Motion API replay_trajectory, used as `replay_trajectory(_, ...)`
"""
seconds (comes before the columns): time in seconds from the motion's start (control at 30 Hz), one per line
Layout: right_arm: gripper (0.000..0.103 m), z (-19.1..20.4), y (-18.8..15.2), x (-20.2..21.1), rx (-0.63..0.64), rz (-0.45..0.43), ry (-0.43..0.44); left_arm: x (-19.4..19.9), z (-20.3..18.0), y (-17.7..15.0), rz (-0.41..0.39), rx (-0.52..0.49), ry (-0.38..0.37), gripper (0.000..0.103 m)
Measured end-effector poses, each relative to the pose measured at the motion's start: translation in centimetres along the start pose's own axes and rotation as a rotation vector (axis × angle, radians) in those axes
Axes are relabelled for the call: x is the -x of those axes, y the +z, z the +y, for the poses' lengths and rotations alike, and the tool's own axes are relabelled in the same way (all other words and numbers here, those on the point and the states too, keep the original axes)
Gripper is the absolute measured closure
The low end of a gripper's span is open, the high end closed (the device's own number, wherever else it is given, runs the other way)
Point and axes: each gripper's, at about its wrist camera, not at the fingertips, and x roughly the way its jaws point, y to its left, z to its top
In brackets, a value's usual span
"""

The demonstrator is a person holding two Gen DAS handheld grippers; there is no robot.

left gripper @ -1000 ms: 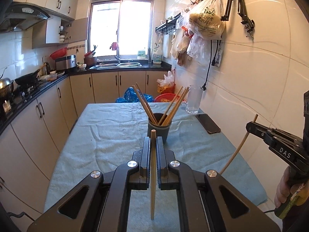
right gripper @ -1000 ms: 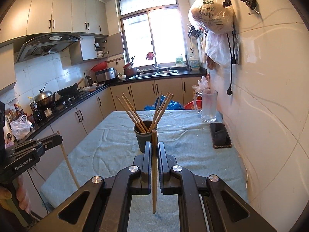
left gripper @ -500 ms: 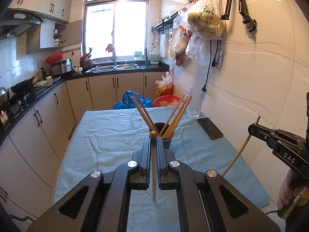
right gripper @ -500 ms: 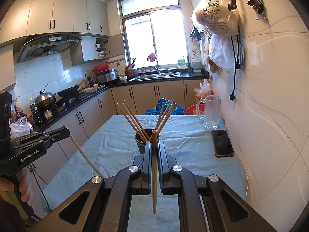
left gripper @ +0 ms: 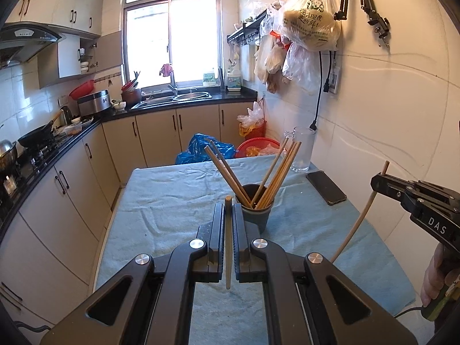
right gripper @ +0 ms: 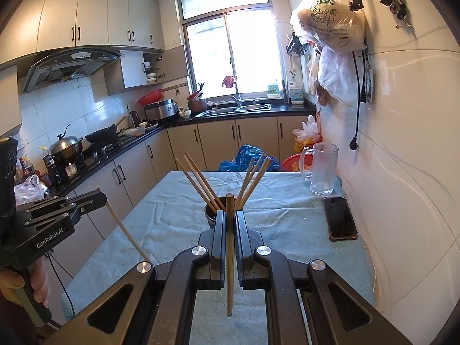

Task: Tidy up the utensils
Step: 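Lift both held chopsticks upright and carry them toward the grey cup, then lower the left gripper's chopstick into the grey cup while the right gripper lowers its own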

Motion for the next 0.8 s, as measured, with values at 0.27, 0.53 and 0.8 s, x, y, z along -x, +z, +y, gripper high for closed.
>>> replay_trajectory(0.27, 0.096, 0.6, 2.1, -1.8, -0.002, -0.011, 0.009, -1.3, 0.3, 1.3, 0.015, -0.031, 0.005, 0.098)
replay_trajectory(0.53, 0.096, 1.5, 5.2, -3.0, 0.022, -0.058, 0.0, -2.2, 0.9, 4.5, 0.009, -0.017, -0.043, 0.098)
replay_trajectory(0.8, 0.096, 0.9, 9.6, -5.1, -0.009, -0.109, -0.004, -4.1, 1.4, 9.6, -0.03, 0.028, -0.073, 0.098)
